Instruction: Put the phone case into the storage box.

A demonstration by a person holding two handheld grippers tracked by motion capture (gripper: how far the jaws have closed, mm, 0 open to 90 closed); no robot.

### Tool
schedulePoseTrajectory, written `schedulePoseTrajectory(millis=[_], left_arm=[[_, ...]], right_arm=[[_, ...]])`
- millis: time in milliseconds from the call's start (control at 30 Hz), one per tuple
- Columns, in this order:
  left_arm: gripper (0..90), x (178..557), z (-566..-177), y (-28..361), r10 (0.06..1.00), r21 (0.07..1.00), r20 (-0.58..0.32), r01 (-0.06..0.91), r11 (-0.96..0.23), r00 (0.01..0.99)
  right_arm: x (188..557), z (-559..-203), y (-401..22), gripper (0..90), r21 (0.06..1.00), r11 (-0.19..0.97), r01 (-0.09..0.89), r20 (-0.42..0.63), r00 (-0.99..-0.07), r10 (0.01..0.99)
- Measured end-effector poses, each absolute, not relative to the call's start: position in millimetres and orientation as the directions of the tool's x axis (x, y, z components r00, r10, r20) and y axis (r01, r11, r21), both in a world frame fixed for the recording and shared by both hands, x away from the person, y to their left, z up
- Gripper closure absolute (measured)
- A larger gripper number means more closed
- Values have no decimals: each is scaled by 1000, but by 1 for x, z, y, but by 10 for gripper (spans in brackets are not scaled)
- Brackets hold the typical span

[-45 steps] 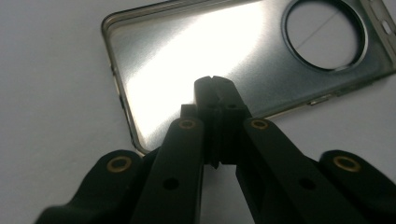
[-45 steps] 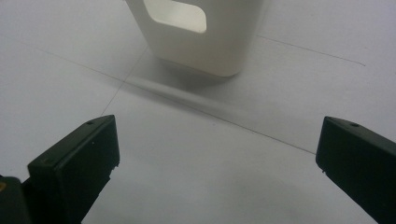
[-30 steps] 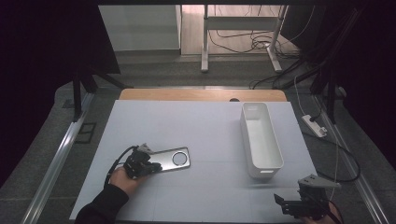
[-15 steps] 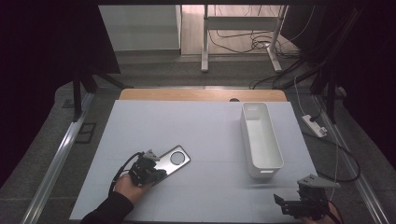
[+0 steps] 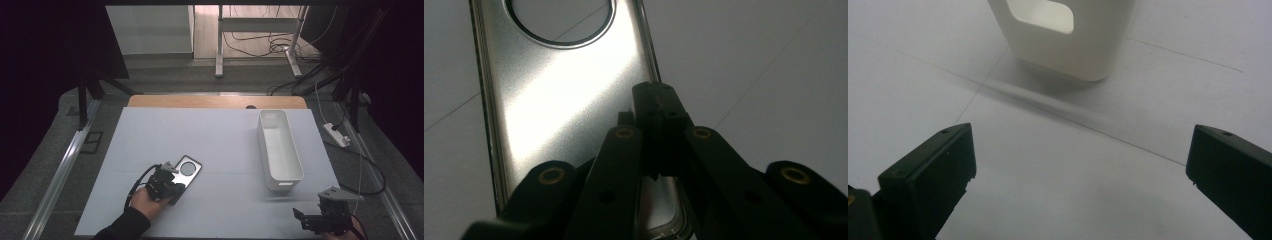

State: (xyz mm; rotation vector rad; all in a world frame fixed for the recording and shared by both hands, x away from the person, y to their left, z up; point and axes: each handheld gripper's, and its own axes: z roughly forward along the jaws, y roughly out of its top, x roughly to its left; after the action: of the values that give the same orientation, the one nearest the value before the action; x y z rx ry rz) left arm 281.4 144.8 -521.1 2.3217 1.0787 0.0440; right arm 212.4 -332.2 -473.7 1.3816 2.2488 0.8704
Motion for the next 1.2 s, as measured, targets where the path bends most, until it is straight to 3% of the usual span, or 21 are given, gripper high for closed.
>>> schedulePoseTrajectory(millis=[367,467,533,600,867,1200], left_arm=[[888,285,-496,147,711,557,-149,652,-514,688],[773,287,-493,152,732,566,-139,660,-495,667],[650,287,-491,154,735,570,-141,662,-488,663],[629,288,-488,159,741,583,-159,668,-463,652],[342,291,-487,175,767,598,-168,682,-420,620],[85,294,-486,196,790,595,-169,700,-395,589]], right_arm=[[213,-474,-333,0,665,329,670,16,-453,891],[213,-474,-333,0,666,328,670,17,-453,891],[213,-474,-332,0,665,328,671,17,-453,891],[213,-474,-332,0,664,330,671,15,-453,892],[213,-474,-332,0,666,326,671,16,-450,893],[213,-474,-333,0,666,330,669,15,-454,891]])
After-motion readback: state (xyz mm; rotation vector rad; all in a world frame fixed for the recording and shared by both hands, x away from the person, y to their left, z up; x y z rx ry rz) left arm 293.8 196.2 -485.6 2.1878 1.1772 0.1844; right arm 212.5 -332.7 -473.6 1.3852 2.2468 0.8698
